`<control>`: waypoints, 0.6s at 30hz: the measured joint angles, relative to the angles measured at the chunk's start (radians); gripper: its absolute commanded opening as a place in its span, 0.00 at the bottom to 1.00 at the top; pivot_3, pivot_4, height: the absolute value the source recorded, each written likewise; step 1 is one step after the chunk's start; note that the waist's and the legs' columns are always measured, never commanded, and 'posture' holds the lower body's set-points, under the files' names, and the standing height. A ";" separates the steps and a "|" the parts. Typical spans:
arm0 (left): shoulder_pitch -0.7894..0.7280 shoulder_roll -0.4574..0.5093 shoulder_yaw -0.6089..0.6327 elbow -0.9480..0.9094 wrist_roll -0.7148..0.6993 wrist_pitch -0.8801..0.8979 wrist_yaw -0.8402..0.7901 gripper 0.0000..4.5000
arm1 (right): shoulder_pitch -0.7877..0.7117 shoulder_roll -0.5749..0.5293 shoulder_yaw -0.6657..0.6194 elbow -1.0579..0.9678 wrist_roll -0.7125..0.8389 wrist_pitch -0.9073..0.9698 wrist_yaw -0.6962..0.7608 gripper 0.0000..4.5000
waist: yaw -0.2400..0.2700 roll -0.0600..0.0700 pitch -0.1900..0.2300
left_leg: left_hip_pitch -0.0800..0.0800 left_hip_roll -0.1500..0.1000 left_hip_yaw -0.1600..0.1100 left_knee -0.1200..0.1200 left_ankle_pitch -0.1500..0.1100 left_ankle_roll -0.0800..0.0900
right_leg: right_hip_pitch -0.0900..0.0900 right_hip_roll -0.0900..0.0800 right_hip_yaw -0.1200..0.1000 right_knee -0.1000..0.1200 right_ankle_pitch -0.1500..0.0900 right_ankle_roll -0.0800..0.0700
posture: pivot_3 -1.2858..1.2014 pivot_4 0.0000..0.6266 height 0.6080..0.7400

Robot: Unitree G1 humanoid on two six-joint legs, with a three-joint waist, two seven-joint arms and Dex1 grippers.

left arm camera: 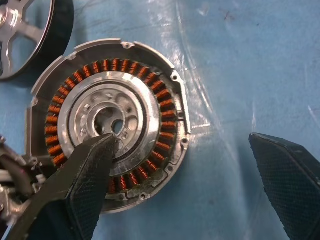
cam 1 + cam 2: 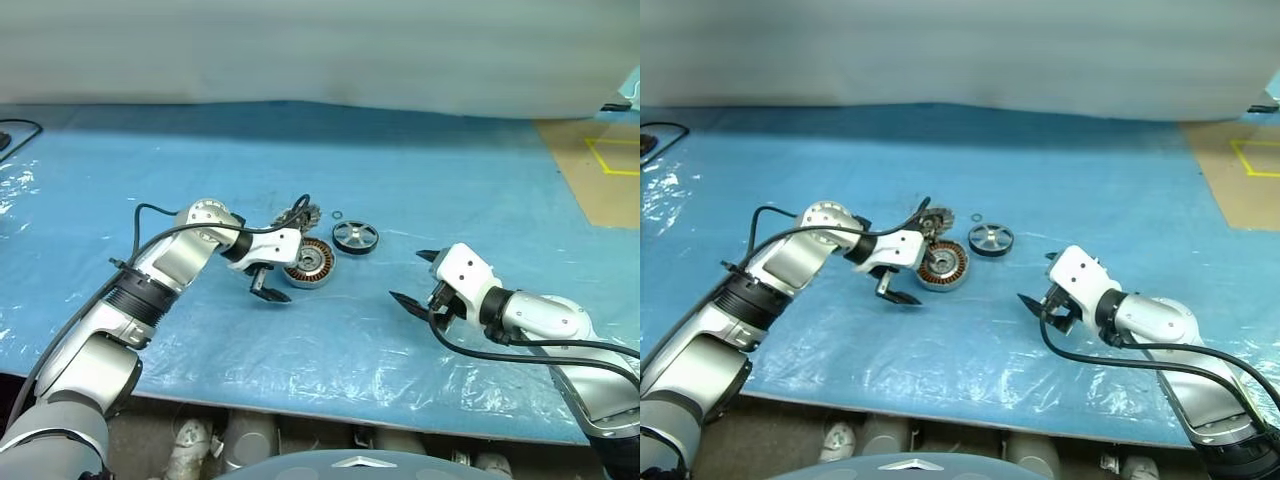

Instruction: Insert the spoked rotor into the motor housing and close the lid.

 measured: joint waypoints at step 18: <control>-0.023 -0.028 0.003 -0.019 -0.030 0.043 -0.007 1.00 | 0.018 0.015 0.001 0.000 -0.026 -0.004 0.000 1.00 | -0.007 0.000 0.000 | 0.000 0.001 0.000 -0.001 0.000 0.000 | -0.001 0.001 0.000 0.000 0.000 0.000 | 0.52 0.24 1.00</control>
